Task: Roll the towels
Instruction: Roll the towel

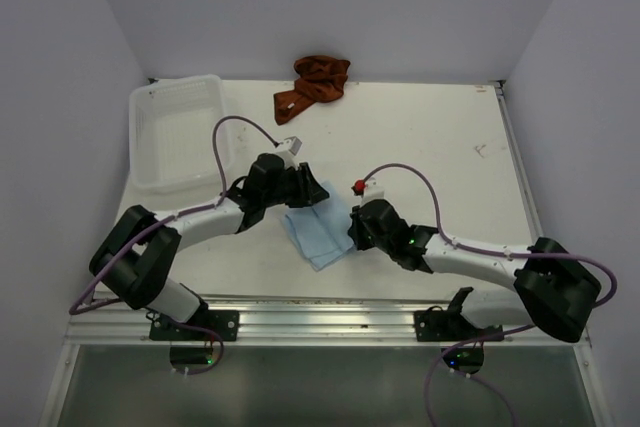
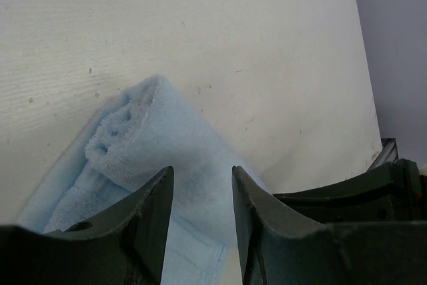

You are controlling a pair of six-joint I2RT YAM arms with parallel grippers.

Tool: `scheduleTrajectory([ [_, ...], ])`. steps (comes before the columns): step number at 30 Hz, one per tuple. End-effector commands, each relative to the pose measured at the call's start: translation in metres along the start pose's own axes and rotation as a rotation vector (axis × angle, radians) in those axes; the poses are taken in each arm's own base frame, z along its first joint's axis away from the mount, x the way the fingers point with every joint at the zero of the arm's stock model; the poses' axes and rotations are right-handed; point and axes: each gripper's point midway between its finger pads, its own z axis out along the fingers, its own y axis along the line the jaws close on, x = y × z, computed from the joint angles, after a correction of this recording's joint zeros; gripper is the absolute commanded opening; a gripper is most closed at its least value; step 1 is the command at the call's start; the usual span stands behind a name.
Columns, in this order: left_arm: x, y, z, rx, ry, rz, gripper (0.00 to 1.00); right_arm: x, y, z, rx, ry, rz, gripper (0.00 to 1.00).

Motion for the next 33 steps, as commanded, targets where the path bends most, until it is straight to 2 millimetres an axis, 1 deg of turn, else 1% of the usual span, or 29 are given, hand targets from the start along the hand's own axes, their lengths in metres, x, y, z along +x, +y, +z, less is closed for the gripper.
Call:
scheduleTrajectory([
  [1,-0.023,-0.02,-0.011,0.042,-0.063,0.025,0.45,-0.026,0.006,-0.009,0.083,-0.092,-0.115,0.0],
  [2,-0.024,-0.022,-0.013,0.047,-0.069,0.024,0.45,-0.023,0.005,-0.01,0.098,-0.081,-0.133,0.0],
  [3,-0.024,-0.022,-0.014,0.048,-0.07,0.023,0.45,-0.026,0.008,-0.011,0.108,-0.089,-0.151,0.0],
  [5,-0.027,-0.026,-0.015,0.059,-0.076,0.016,0.45,-0.027,0.011,-0.012,0.137,-0.1,-0.187,0.0],
  [6,-0.028,-0.028,-0.015,0.065,-0.075,0.014,0.45,-0.032,0.015,-0.013,0.148,-0.111,-0.206,0.0],
  [8,-0.029,-0.031,-0.013,0.077,-0.074,0.007,0.45,-0.029,0.018,-0.014,0.194,-0.113,-0.259,0.0],
  [9,-0.031,-0.035,-0.013,0.09,-0.08,0.004,0.45,-0.034,0.024,-0.014,0.197,-0.124,-0.278,0.0],
  [10,-0.031,-0.038,-0.013,0.106,-0.074,-0.001,0.45,-0.028,0.03,-0.012,0.199,-0.115,-0.309,0.0],
  [11,-0.032,-0.039,-0.011,0.109,-0.073,-0.004,0.45,-0.027,0.029,-0.012,0.231,-0.115,-0.333,0.0],
  [12,-0.031,-0.04,-0.009,0.114,-0.071,-0.007,0.45,-0.032,0.035,-0.012,0.236,-0.124,-0.345,0.0],
  [13,-0.029,-0.039,-0.008,0.117,-0.062,-0.011,0.45,-0.024,0.039,-0.009,0.245,-0.108,-0.376,0.0],
  [14,-0.029,-0.041,-0.007,0.124,-0.061,-0.012,0.45,-0.025,0.037,-0.01,0.272,-0.114,-0.393,0.0],
  [15,-0.027,-0.04,-0.006,0.124,-0.057,-0.013,0.45,-0.025,0.044,-0.01,0.264,-0.117,-0.403,0.0],
  [16,-0.026,-0.04,-0.005,0.123,-0.054,-0.013,0.45,-0.02,0.044,-0.007,0.27,-0.104,-0.418,0.0],
  [17,-0.022,-0.039,-0.004,0.122,-0.046,-0.012,0.45,-0.02,0.046,-0.006,0.272,-0.105,-0.418,0.0],
  [19,-0.016,-0.035,-0.003,0.111,-0.035,-0.009,0.45,-0.018,0.049,-0.005,0.273,-0.103,-0.426,0.0],
  [23,0.004,-0.015,-0.003,0.07,-0.009,-0.017,0.45,-0.013,0.051,-0.003,0.293,-0.098,-0.441,0.0],
  [26,0.016,-0.006,-0.004,0.057,0.006,-0.024,0.45,-0.013,0.051,-0.005,0.328,-0.111,-0.476,0.0],
  [31,0.023,0.001,-0.006,0.043,0.013,-0.021,0.45,-0.008,0.067,-0.004,0.346,-0.124,-0.549,0.0],
  [33,0.028,0.008,-0.009,0.017,0.019,-0.017,0.45,-0.005,0.074,-0.003,0.336,-0.12,-0.573,0.0],
])
